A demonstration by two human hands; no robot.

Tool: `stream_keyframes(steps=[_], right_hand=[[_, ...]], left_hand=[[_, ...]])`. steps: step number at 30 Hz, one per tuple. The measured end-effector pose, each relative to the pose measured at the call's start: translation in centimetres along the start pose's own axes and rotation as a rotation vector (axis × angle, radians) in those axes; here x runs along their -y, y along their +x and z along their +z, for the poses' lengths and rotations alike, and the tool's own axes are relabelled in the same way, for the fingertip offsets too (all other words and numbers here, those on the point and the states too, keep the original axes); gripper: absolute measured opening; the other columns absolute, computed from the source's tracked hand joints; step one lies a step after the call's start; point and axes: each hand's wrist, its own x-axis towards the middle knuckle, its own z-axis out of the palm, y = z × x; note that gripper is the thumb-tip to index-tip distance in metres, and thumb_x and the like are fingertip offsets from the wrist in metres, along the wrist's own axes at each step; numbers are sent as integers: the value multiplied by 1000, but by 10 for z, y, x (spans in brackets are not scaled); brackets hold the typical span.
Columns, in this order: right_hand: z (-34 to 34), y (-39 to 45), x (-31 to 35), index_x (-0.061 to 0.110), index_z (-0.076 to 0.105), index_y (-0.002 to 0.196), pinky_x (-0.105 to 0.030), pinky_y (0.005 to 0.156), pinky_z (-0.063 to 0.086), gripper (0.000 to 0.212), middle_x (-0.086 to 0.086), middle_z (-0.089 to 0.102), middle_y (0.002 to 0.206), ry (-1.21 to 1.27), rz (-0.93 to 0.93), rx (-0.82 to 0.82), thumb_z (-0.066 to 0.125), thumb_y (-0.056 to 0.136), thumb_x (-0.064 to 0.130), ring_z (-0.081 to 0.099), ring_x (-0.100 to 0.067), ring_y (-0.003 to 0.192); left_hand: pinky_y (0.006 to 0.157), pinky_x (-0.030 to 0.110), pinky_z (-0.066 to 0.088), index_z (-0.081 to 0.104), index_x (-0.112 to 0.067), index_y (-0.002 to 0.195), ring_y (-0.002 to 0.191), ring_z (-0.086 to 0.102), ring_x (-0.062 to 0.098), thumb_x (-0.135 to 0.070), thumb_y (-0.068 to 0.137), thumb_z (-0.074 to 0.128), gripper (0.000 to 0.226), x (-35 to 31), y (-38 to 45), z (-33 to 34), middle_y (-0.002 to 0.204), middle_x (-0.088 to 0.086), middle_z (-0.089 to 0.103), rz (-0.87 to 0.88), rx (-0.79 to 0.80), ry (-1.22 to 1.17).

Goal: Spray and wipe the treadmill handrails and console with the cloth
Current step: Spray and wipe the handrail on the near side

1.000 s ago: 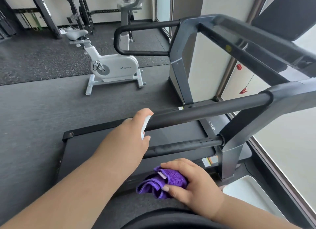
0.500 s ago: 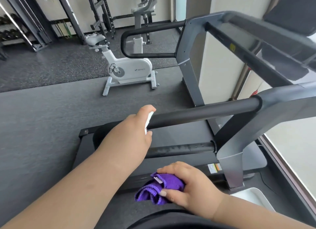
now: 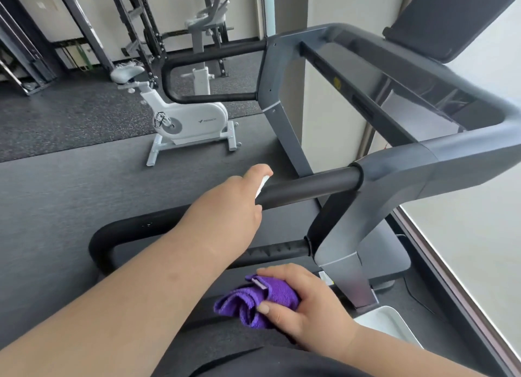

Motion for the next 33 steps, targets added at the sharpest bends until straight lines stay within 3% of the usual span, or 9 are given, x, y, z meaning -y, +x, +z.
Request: stream_keyframes(steps=[8,12,16,19,23,26,28,30,33], right_hand=[[-28,-11,-2,41,59,125,-21,93,46,44,20,63,117,-22,-33,-133,68,85,57,62,-8,111],[-34,-14,0,41,58,126,-23,94,47,43,22,62,119,-36,-55,-129,68,86,56,62,-7,112],[-45,-15,1,41,60,124,-24,92,48,43,18,65,115,-37,-50,-192,70,84,55,63,-9,109],[-61,-8,12,42,64,119,-28,91,49,38,14,68,113,26,-57,-376,70,82,47,65,-14,107],[-93,22,41,43,62,118,-22,90,49,28,11,68,114,55,-203,-683,61,91,49,65,-15,107],[-118,55,59,43,58,124,-31,98,46,33,9,63,122,-13,-309,-840,53,94,55,60,-17,114],[-129,78,59,38,52,134,-35,110,35,42,6,54,135,-300,-295,-721,49,96,56,48,-20,128],[-128,95,49,37,45,141,-45,118,21,52,5,47,145,-736,-117,-418,40,95,61,36,-23,138],[-107,98,33,37,45,141,-59,117,11,56,5,50,144,-1192,30,-199,26,96,66,35,-28,139]], left_hand=[[55,33,45,30,-43,129,64,54,17,-26,93,58,49,-53,31,17,89,-5,53,149,32,-29],[55,33,46,31,-42,127,61,50,10,-24,94,57,45,-63,37,24,87,-6,52,149,54,-45],[60,31,42,30,-44,129,70,56,15,-28,92,61,50,-58,26,20,94,-9,55,112,4,-95],[65,29,39,26,-52,135,80,56,11,-34,91,62,59,-35,5,13,100,-13,54,-3,0,-195],[67,9,33,24,-61,133,87,52,-13,-41,91,61,60,-14,-20,8,103,-19,57,-110,-37,-285],[68,10,33,23,-66,131,97,43,-22,-45,89,58,59,-15,-30,7,103,-21,57,-149,-47,-361],[68,12,35,24,-66,131,96,46,-18,-44,89,57,58,-15,-36,8,103,-21,57,-159,-60,-394],[68,14,37,26,-67,130,94,48,-14,-44,88,58,58,-14,-44,7,102,-22,58,-166,-80,-415],[68,14,38,25,-75,125,95,50,-13,-45,86,57,58,-9,-58,5,101,-25,58,-186,-106,-426]])
